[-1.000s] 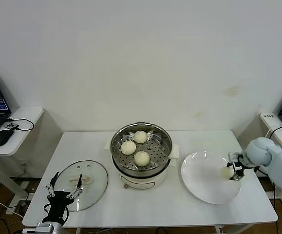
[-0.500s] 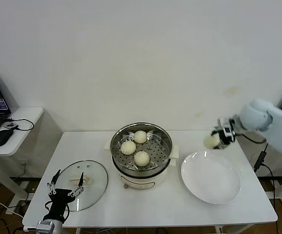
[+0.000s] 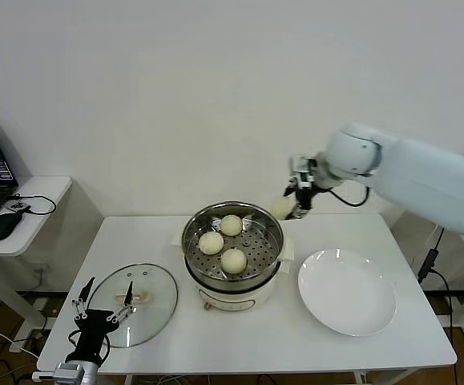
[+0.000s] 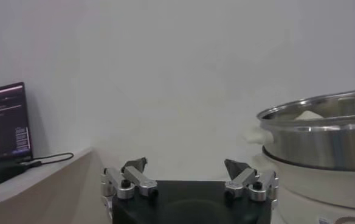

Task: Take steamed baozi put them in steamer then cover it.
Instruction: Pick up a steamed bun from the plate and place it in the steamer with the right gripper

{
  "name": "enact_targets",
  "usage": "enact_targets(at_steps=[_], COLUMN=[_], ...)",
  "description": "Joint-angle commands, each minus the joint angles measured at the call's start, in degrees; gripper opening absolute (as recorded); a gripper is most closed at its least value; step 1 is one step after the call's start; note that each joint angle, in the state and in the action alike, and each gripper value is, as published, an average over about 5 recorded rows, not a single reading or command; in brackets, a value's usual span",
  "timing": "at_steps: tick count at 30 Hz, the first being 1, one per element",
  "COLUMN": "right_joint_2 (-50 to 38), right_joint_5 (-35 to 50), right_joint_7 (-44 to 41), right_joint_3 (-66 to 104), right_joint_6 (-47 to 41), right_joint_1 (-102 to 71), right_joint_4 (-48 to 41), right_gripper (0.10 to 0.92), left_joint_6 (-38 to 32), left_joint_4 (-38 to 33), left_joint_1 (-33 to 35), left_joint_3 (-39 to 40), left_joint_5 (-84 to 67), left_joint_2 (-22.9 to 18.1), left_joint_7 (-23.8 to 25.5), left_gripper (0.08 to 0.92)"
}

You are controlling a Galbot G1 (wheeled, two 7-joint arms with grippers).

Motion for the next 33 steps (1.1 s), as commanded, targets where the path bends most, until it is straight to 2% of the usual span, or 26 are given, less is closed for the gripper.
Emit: enact_targets(at_steps=[1,13,29,33], right_joint_2=[10.68,12.45,11.79,10.02], right_joint_5=[3.61,-2.12,-3.07,-2.06], right_joint_7=[4.09,4.12,5.63,5.6], right_joint_3=[-2.58,-0.81,1.33,2.56], right_joint_6=[-4.31,-3.6,-3.69,-3.96], right_joint_1=[-4.75,-11.55,-13.11,-11.53], right_joint_4=[-4.44,-8.45,-8.53,-6.45], right_gripper=[0.619,0.619,0.62,0.684], left_joint_6=[0.0,-0.29,-0.47,-0.46], left_joint_4=[-0.33,0.3,0.47,0.5], left_joint_1=[0.06,-0.21,-0.33,-0.28], left_joint_3=[-0.29,-0.49,-0.66,-0.76], left_joint_5=[-0.02,-0.08,-0.08,-0.11], left_joint_2=[-0.05,0.04,0.16,0.21], left_joint_7=[-0.02,-0.04,-0.06,-0.05], left_gripper=[0.823,0.823,0.823,0.823])
